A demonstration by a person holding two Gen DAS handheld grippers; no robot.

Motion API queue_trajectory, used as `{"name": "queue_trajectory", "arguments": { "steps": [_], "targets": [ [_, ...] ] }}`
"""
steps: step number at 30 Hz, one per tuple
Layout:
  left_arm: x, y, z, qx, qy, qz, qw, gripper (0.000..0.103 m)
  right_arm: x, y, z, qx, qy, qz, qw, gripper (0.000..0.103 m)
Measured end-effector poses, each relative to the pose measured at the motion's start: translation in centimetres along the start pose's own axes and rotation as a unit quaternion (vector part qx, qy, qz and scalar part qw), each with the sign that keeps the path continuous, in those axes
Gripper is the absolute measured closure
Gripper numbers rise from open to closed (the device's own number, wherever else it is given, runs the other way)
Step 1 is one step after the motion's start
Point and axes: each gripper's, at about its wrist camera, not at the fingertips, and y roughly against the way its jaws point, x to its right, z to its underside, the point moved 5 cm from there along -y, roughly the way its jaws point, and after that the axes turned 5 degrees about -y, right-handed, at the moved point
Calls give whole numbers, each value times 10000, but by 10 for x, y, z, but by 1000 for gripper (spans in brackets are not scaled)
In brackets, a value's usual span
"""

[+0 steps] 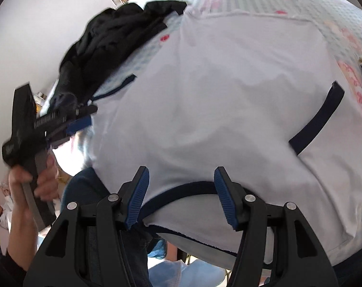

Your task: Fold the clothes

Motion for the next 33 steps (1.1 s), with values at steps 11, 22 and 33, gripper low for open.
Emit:
{"name": "queue_trajectory", "arguments": {
  "steps": [11,22,33],
  "targets": [
    [-30,25,-1,664,495,-21,9966,101,24,-18,3,-153,-314,473,9983,45],
    [106,38,2,540,-1124,927,9879,101,27,7,-4,204,-310,495,9981,45],
    [117,-77,61,-1415,-1332,780,9778,88,54,33,-15,446,-639,595,9952,41]
  ]
}}
